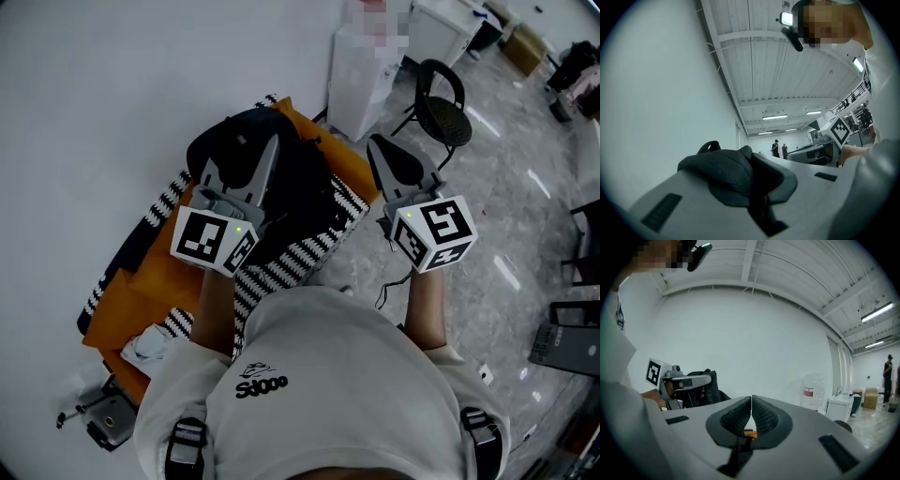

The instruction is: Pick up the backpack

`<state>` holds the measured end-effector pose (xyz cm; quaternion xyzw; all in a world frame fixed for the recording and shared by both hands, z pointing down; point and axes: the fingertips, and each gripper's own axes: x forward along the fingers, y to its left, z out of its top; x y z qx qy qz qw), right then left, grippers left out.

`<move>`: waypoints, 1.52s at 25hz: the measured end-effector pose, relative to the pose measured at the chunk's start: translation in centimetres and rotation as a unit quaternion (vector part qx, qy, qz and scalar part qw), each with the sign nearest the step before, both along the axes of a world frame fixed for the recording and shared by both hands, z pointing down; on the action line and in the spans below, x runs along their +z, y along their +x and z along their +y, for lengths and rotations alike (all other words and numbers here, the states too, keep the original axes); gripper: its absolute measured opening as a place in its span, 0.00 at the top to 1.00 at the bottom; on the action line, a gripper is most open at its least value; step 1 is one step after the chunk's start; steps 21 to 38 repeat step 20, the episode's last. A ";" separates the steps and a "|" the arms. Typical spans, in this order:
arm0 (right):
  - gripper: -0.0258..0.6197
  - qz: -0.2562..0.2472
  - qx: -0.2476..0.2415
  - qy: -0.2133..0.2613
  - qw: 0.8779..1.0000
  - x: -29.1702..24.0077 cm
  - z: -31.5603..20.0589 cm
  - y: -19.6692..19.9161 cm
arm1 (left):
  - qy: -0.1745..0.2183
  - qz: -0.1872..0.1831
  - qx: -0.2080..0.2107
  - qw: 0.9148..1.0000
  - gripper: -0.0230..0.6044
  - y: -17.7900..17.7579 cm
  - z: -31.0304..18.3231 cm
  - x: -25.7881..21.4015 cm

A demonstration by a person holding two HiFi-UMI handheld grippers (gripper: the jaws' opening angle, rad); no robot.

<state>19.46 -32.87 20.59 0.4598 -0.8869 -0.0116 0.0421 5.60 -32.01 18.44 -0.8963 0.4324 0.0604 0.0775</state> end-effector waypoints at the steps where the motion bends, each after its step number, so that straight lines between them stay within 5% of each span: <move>1: 0.91 0.002 0.000 -0.001 1.000 0.1 0.1 -0.1 | -0.001 0.000 0.000 1.000 0.90 -0.1 0.1 0.1; 38: 0.91 0.021 0.018 -0.016 0.999 1.4 2.1 0.2 | -0.023 -0.018 -0.004 1.000 0.90 0.3 1.0 1.6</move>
